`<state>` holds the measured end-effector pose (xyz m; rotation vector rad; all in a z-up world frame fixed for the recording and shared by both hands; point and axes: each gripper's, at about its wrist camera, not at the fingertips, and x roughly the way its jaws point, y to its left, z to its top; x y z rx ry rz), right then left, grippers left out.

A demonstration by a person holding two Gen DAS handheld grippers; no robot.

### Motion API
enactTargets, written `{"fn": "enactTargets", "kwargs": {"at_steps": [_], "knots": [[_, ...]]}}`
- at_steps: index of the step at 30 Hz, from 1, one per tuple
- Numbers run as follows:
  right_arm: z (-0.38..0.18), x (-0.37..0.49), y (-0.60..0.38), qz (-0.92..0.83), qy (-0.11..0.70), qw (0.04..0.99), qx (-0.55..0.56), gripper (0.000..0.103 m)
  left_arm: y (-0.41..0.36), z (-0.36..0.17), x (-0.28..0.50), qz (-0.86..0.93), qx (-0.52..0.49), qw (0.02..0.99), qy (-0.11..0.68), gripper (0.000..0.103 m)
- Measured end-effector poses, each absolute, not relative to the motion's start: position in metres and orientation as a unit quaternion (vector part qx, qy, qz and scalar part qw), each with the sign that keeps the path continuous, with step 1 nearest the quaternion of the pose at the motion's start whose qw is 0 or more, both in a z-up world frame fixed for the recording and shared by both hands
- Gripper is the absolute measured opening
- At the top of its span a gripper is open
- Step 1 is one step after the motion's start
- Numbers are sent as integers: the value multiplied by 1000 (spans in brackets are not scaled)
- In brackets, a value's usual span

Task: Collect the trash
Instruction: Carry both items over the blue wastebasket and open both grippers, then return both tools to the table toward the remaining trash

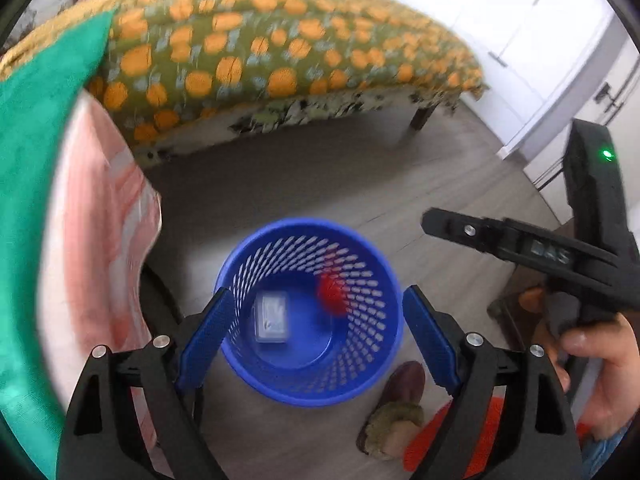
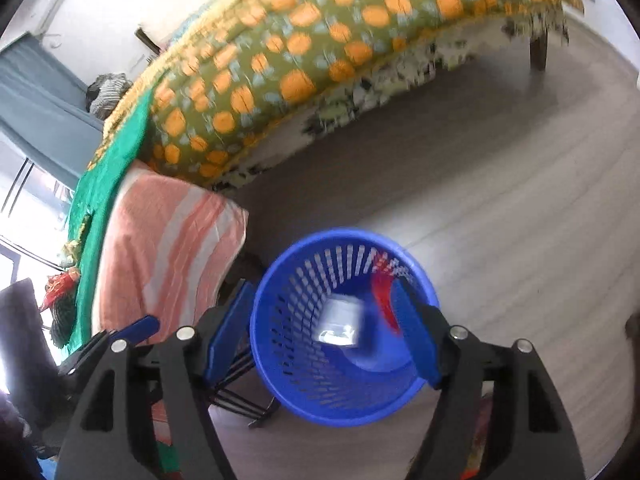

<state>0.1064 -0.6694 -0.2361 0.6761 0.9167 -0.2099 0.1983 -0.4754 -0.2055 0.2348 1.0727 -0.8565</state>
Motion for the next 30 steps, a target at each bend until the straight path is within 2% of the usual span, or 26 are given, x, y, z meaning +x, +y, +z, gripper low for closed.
{"fn": "enactTargets", "kwargs": {"at_steps": [2,6,10,14,18,24,30], "knots": [[-215,101,-661,-104,412,855,296,82,-459,-178,184,-400,114,790,452,95],[-169,90,-628,-107,363,894,242,91,-416,-140,157,-405,115,814,399,98],[-133,90,-580,-123,319,927,156,99,-366,-133,142,-389,103,822,402,98],[-127,101,-531,-132,313,934,110,98,-304,-135,133,-368,83,829,413,98],[-133,113,-468,-63,314,944,84,98,-233,-138,148,-300,54,853,424,98],[-152,132,-359,18,330,944,9,98,-152,-139,189,-190,82,887,412,98],[-166,154,-296,37,362,931,-29,98,-88,-156,241,-123,101,889,430,97]]}}
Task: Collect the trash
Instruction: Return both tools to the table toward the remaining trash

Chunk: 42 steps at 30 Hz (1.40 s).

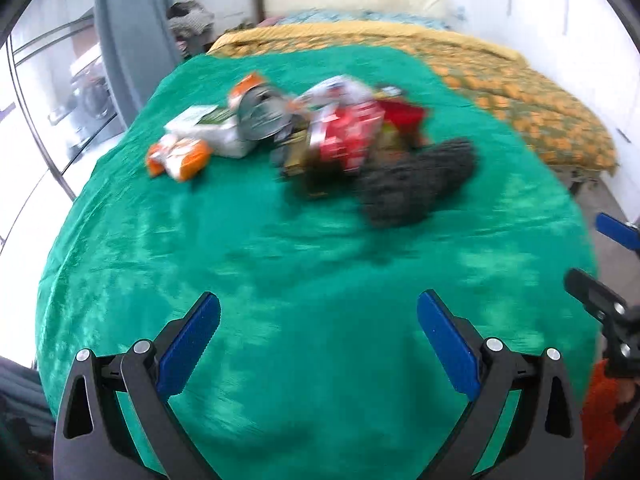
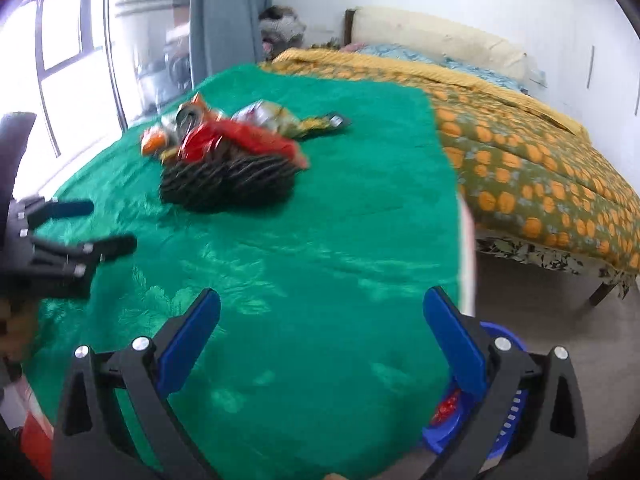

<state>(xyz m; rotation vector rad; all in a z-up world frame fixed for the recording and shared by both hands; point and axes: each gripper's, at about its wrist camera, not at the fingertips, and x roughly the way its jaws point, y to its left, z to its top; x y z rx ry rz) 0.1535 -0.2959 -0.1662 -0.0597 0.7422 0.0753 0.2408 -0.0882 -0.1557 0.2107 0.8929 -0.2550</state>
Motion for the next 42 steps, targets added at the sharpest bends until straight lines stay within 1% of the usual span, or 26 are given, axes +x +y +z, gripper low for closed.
{"fn": "enactTargets", "kwargs": {"at_steps": [4,6,9,12,38,42], "knots": [[-175,184,-280,23,393,918,-45,98,-71,-173,255,-112,103,881,448,98],[-179,199,-284,14,403,915,-32,98,-61,-176,259,-125,77,877,457,98],[-193,219,-290,11,423,906,-19,98,-58,-178,257,-126,76,878,456,98],[-194,224,-297,12,434,901,-2,98,-58,-179,257,-127,75,878,456,98],[-196,224,-298,18,434,901,-6,98,-60,-178,254,-126,74,877,457,99],[-197,224,-298,19,434,901,-5,98,-49,-171,258,-130,47,882,450,99]]}}
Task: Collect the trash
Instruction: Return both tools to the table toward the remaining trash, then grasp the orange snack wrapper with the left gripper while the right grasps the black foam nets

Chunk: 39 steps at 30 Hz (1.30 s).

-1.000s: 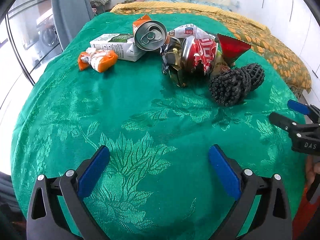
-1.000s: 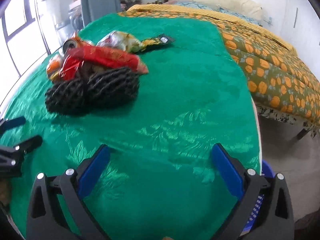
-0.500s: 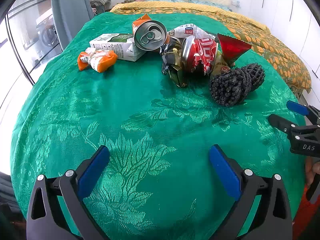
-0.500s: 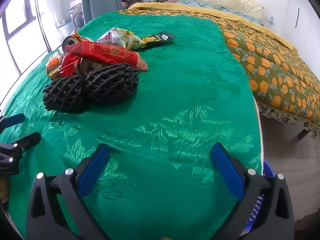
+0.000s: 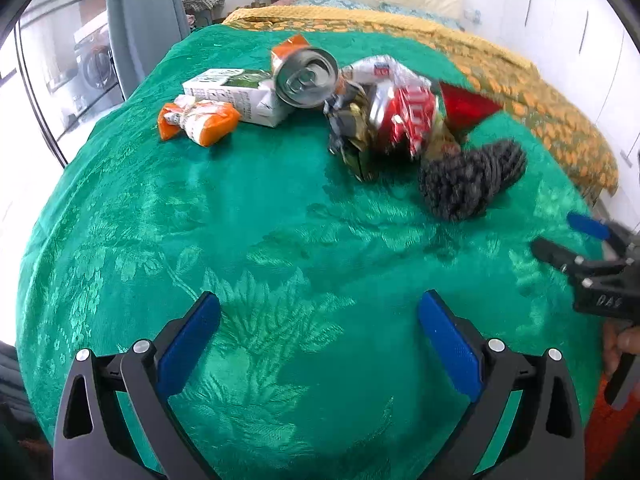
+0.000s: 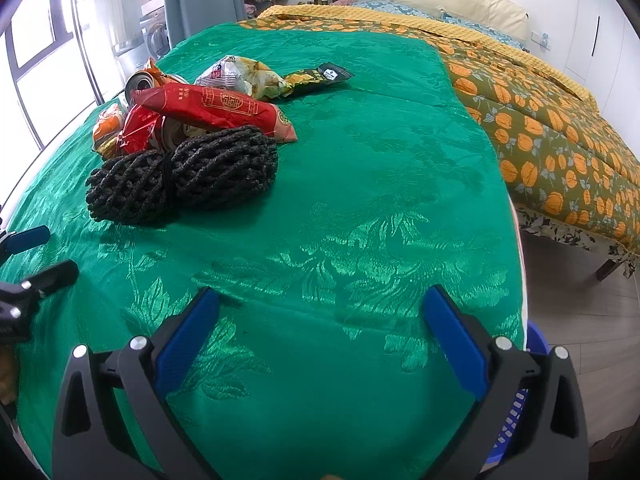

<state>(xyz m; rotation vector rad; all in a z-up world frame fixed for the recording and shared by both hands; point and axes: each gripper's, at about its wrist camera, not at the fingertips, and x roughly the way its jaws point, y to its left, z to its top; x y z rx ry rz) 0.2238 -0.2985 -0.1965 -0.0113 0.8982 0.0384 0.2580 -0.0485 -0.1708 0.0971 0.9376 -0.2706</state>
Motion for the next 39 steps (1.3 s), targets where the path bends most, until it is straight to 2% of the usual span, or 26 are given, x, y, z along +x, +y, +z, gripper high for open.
{"fn": "enactTargets", "kwargs": {"at_steps": [5,12,17,21,27,33,34,35,36,37,39], "knots": [[-196,223,-298,18,434,901,-6,98,-27,-155,310,-80,26,895,438,99],[-196,223,-298,18,434,901,-6,98,-4,-162,395,5,-10,891,453,98],[-196,223,-299,18,434,901,-6,98,42,-151,386,26,-39,891,452,98],[-196,223,-298,17,433,901,-7,98,64,-145,365,17,-13,893,449,98],[-196,223,-298,17,433,901,-8,98,37,-142,385,-33,48,893,447,98],[-196,222,-299,17,433,901,-7,98,29,-157,425,-8,45,885,464,97],[-196,222,-299,17,433,901,-7,98,29,-159,426,-7,49,885,463,88],[-196,222,-299,17,433,901,-7,98,29,-161,426,-9,53,883,466,71],[-196,222,-298,17,433,901,-7,98,30,-163,424,-15,53,881,470,61],[-196,222,-299,17,433,901,-7,98,30,-163,421,-28,45,882,467,45],[-196,222,-299,17,433,901,-7,98,30,-159,408,-27,46,885,462,45]]}}
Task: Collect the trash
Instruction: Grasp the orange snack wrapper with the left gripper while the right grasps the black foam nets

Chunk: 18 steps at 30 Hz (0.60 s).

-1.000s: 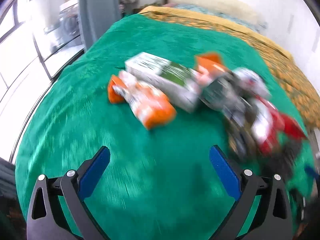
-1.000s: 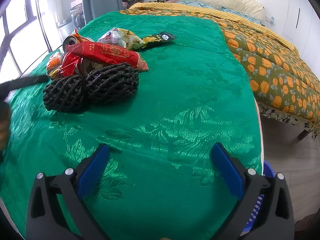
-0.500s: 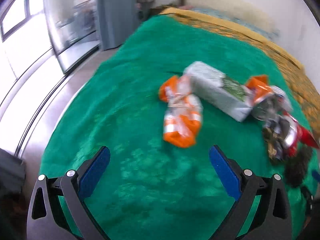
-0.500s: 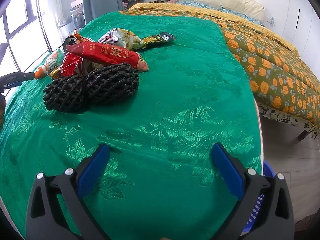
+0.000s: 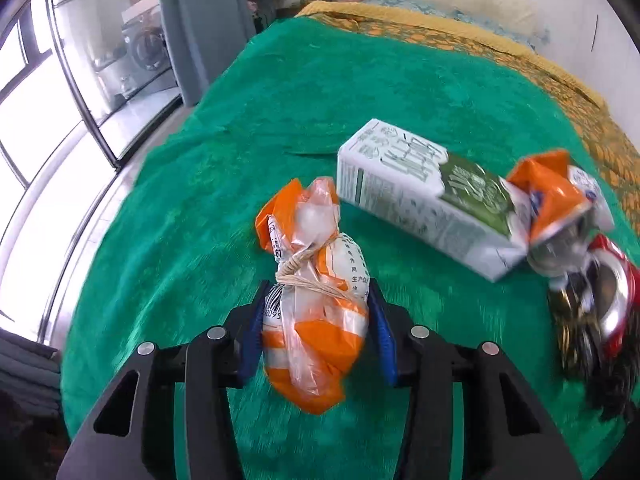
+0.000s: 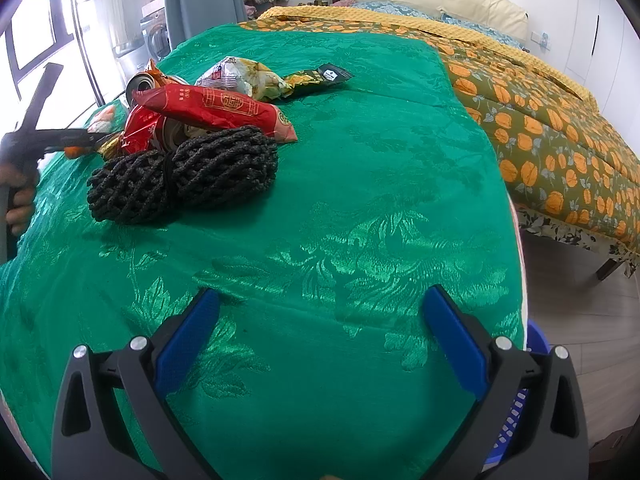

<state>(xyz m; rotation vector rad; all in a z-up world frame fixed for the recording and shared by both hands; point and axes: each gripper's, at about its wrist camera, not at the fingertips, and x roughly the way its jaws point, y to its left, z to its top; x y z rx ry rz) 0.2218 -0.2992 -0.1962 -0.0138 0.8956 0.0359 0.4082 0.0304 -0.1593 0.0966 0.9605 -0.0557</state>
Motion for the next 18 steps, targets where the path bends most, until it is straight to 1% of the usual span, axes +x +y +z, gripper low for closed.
{"fn": "enactTargets", "kwargs": {"at_steps": [3,6,9,11,12,13,14,17,18], "knots": [[-196,222,-299,17,433,901,-6,98,28,-146,363,-56,39,891,449,45],[-196,222,-299,16,433,901,-7,98,20,-143,319,-90,30,884,458,45],[-196,221,-299,13,432,902,-6,98,4,-151,269,-127,21,874,469,46],[-196,220,-298,10,432,902,-6,98,-2,-157,254,-133,14,873,469,48],[-196,220,-298,8,432,902,-6,98,-7,-160,248,-128,20,877,462,50],[-195,219,-298,7,431,902,-5,98,-10,-163,247,-118,29,881,457,64],[-195,219,-298,6,431,902,-3,98,-12,-165,245,-109,33,884,454,74],[-190,212,-297,-13,431,902,11,98,-13,-172,244,-98,42,888,447,79],[-182,206,-292,-3,419,907,35,98,-16,-172,244,-99,44,889,446,80]]}}
